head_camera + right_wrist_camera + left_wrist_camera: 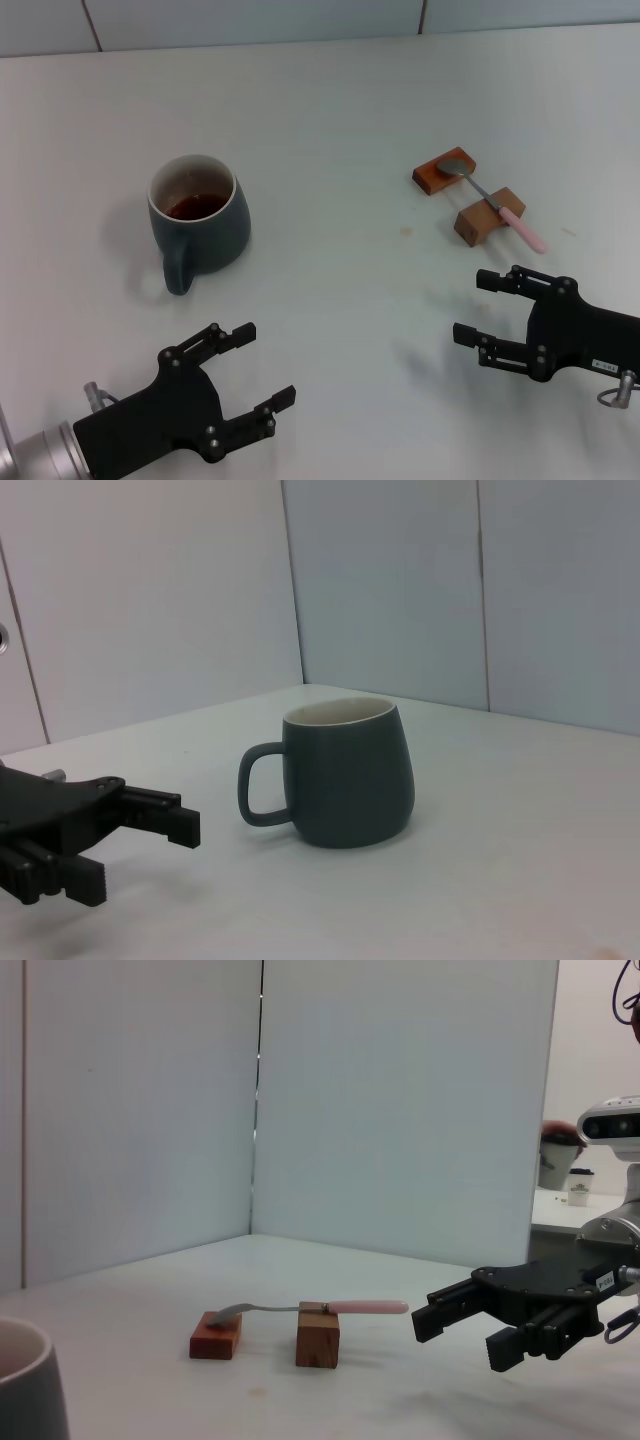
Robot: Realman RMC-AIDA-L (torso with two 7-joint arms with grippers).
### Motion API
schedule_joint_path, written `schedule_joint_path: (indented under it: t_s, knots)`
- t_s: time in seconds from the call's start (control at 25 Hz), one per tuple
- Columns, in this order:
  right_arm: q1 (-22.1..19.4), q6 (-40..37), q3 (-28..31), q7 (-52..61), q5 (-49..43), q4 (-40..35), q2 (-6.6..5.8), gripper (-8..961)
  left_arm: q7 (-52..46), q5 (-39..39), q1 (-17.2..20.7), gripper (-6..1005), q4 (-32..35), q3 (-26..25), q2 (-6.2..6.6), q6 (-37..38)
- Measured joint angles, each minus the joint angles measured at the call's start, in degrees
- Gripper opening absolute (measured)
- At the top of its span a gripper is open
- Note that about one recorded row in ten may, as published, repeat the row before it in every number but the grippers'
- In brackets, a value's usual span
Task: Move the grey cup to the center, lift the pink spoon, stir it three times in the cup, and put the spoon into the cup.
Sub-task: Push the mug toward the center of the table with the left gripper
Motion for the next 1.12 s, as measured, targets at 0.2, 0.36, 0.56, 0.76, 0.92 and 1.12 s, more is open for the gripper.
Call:
schedule_joint_path:
  t_s: [0.2,0.36,0.56,0.76,0.92,1.12]
  knots:
    - [-0.11,0.0,0.0,0.0,0.0,0.0,0.0,752,0.0,0.0,0.05,784,0.0,0.0,0.0,-0.12]
    - [-0.13,-0.01,0.0,0.0,0.0,0.0,0.0,752,0.0,0.0,0.05,771,0.0,0.0,0.0,-0.13]
    - [-0.13,-0.01,0.24,0.0,0.01,0.0,0.07,753,0.0,0.0,0.05,755,0.0,0.0,0.0,-0.26]
    - [0.0,-0.01,0.37,0.0,0.01,0.0,0.17,753,0.0,0.0,0.0,739,0.01,0.02,0.04,-0.35]
    - [0.0,-0.01,0.43,0.0,0.06,0.0,0.25,753,-0.21,-0.01,0.04,712,0.36,0.2,0.23,-0.14]
    - [-0.04,-0.01,0.45,0.0,0.06,0.0,0.26,752,-0.08,0.01,0.2,629,0.44,0.15,0.27,-0.05]
